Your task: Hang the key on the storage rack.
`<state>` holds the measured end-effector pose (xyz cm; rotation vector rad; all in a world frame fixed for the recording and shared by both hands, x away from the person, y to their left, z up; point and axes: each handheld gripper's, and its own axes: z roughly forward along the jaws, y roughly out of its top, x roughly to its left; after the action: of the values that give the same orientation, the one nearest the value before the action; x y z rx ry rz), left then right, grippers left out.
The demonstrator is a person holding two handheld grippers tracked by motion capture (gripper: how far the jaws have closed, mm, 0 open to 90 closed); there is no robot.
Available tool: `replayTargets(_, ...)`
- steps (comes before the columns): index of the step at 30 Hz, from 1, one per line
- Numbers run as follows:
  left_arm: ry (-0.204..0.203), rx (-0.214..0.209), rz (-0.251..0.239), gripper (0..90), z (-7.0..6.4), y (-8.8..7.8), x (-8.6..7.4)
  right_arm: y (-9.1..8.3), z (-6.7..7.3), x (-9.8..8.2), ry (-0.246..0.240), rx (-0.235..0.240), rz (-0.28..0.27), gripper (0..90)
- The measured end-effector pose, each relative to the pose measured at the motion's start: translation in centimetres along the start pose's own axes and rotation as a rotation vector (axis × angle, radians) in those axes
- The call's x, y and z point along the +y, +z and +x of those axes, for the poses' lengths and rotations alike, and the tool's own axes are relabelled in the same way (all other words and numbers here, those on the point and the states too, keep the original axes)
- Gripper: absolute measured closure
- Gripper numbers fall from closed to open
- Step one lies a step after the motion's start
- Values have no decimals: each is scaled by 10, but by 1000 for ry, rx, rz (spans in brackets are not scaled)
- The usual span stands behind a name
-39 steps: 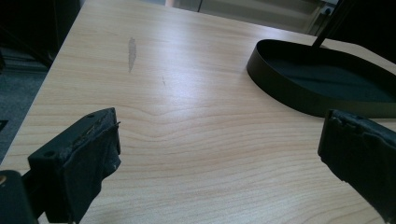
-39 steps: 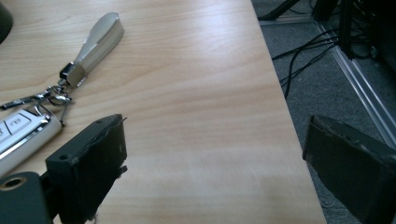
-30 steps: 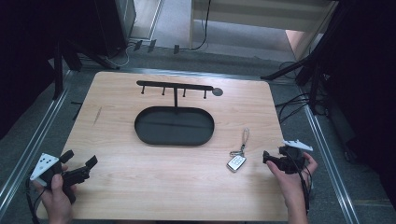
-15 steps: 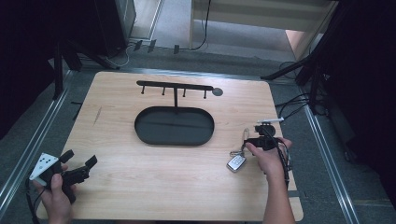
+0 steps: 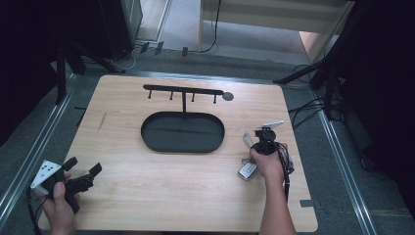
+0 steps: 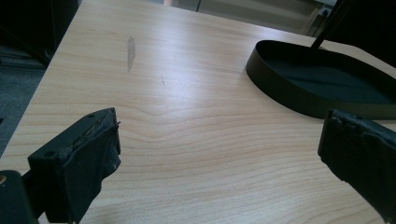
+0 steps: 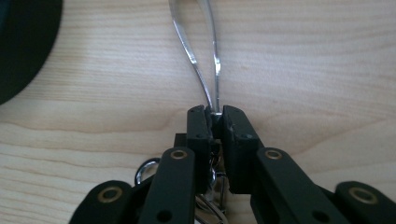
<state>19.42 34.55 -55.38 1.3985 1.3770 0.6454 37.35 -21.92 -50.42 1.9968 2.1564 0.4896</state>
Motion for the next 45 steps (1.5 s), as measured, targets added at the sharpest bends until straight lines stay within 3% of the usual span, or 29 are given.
replayTargets(3,0,0,0,0,0,0,0,-2,2,-1,-10,-14,-33,832)
replayTargets(5,0,0,0,0,0,0,0,-6,5,-2,-40,-23,-104,833)
replayTargets(8,1,0,1,0,0,0,0,-13,8,-4,-7,-17,-209,833)
replayTargets(13,3,1,1,0,0,0,0,-26,16,-7,-7,-46,-411,834)
replayTargets(18,3,0,0,0,0,0,0,-40,32,-11,-49,-57,-627,834)
replayTargets(21,4,0,1,0,0,0,0,-46,42,-11,-68,-60,-724,833)
replayTargets(24,2,0,0,0,0,0,0,-53,51,-11,-50,-40,-795,833)
replayTargets(27,2,0,0,0,0,0,0,-59,59,-10,-44,-2,-843,833)
replayTargets(33,3,0,1,0,0,0,0,-68,80,-10,-86,49,-893,833)
replayTargets(45,3,-2,2,0,0,0,0,-69,111,-13,-129,137,-919,833)
